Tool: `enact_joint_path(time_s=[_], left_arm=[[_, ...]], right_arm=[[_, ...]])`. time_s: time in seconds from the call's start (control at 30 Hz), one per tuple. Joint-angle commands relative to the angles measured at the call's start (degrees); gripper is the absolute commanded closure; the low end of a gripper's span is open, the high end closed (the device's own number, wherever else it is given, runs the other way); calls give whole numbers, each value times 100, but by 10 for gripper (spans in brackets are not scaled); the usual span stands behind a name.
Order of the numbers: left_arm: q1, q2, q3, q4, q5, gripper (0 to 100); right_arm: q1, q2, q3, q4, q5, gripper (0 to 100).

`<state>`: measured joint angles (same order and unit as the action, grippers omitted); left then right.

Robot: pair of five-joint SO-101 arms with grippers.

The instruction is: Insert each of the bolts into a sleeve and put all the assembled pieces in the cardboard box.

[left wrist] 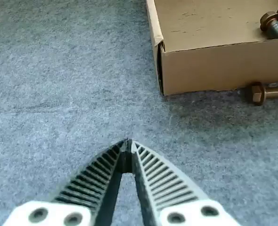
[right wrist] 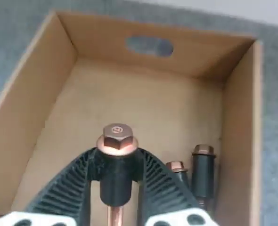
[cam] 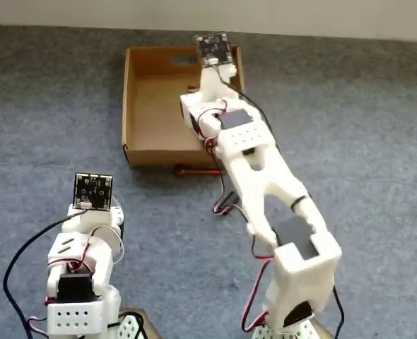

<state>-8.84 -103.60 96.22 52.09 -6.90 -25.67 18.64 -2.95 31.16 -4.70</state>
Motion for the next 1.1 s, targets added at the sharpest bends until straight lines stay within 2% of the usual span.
enact_joint_path(time_s=[0.0,0.37,0.6,0.8,1.07], left_arm=[[-48,48,101,26,-35,987],[198,48,101,97,-44,987],[198,48,101,97,-44,987],[198,48,101,97,-44,987],[198,48,101,97,-44,987]], right_arm=[[-75,444,-752,-22,-44,992],[-374,1349,-1393,22,-53,992],[-382,1473,-1411,664,-70,992],[-251,1490,-1446,1112,-870,992],[4,1508,-1402,1103,-853,992]])
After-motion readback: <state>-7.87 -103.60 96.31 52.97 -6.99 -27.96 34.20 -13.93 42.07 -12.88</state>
